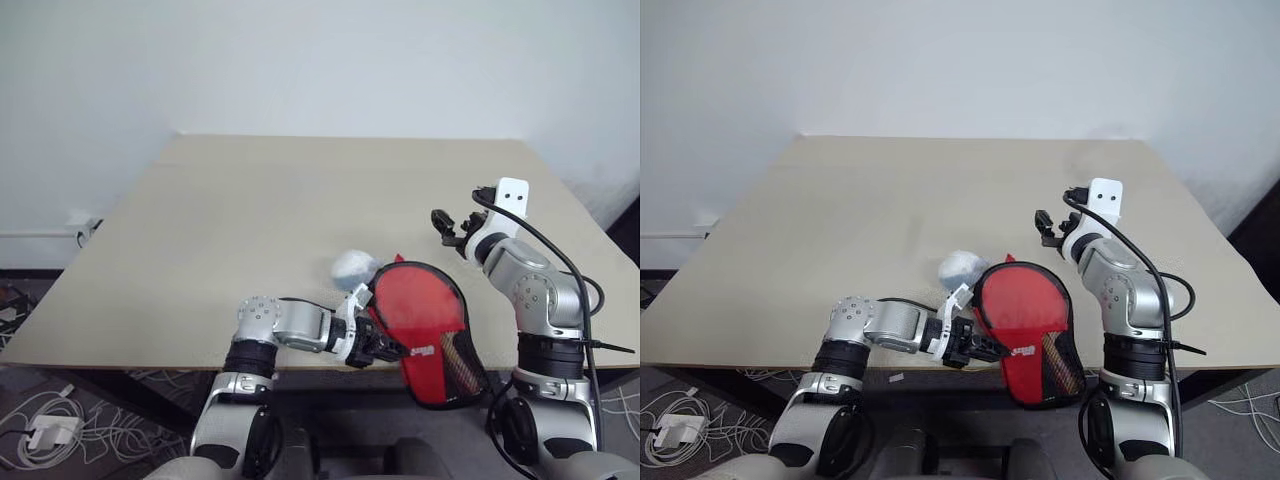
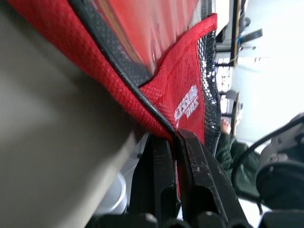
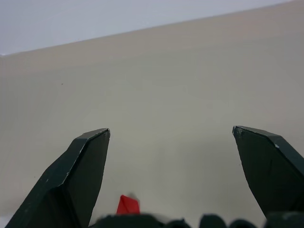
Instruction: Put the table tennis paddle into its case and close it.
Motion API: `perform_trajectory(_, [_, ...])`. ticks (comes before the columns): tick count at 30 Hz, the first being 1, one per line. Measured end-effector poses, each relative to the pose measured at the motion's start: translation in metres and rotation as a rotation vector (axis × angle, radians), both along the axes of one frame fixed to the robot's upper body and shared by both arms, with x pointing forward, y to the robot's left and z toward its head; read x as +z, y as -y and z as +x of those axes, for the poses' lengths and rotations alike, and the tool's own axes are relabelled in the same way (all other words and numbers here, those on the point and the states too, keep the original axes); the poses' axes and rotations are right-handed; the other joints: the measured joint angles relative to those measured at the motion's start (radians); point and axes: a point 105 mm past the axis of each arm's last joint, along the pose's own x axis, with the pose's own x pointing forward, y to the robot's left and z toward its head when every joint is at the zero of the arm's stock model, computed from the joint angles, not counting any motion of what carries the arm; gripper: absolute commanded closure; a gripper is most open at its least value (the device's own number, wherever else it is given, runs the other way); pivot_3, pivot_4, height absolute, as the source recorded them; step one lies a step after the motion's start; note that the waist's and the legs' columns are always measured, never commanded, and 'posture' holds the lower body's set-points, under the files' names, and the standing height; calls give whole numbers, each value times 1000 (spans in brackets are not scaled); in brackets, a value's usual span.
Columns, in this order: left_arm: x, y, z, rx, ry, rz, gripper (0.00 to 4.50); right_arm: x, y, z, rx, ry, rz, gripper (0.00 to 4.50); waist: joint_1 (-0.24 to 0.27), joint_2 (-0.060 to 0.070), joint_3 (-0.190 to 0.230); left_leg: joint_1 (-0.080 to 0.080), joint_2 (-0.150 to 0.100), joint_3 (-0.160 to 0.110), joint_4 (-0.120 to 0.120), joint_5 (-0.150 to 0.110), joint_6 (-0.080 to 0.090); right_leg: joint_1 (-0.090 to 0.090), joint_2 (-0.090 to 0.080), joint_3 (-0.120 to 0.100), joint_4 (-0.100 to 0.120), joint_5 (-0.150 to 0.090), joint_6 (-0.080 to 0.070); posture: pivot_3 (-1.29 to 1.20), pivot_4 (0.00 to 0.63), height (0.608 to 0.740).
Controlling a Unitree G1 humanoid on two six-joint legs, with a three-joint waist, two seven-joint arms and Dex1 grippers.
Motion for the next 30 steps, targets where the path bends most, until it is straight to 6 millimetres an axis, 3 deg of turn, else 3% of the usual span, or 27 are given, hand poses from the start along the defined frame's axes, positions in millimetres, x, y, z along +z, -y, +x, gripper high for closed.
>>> perform_trajectory(9, [-1, -6, -5, 20, 53, 66, 4476, -8, 3, -4, -8, -19, -17, 0, 0, 0, 0, 0, 0, 0, -1, 0, 0, 0, 0, 0, 0, 1, -1, 0, 0, 740])
perform_trajectory(12, [-1, -7, -6, 30, 73, 78, 3778, -8, 3, -4, -5, -17, -27, 0, 0, 0, 0, 0, 0, 0, -1, 0, 0, 0, 0, 0, 0, 1, -2, 0, 0, 740])
perform_trajectory(18, [6, -8, -5, 43, 90, 64, 1689, -7, 2, -4, 3, -16, -37, 0, 1, 0, 0, 0, 0, 0, -1, 0, 0, 0, 0, 0, 0, 1, -2, 0, 0, 740])
perform_trajectory(21, [13, -18, 0, 36, 148, 83, 1689, -9, -1, -5, 31, -25, -34, 0, 0, 0, 0, 0, 0, 0, -1, 0, 0, -2, 0, 0, 0, 1, -2, 0, 0, 740])
perform_trajectory(24, [33, -33, 16, 51, 231, 69, 1689, -12, -6, -8, 84, -54, -18, 0, 0, 0, 0, 0, 0, 1, -3, 0, -1, -2, 0, 0, 0, 1, -2, 0, 0, 740])
perform_trajectory(30, [71, -68, 18, -16, 485, 88, 1689, -14, -18, -23, 252, -109, -31, 0, 1, 0, 0, -1, 0, 3, -6, 0, -1, -5, 0, 1, -2, 2, -4, 0, 0, 740])
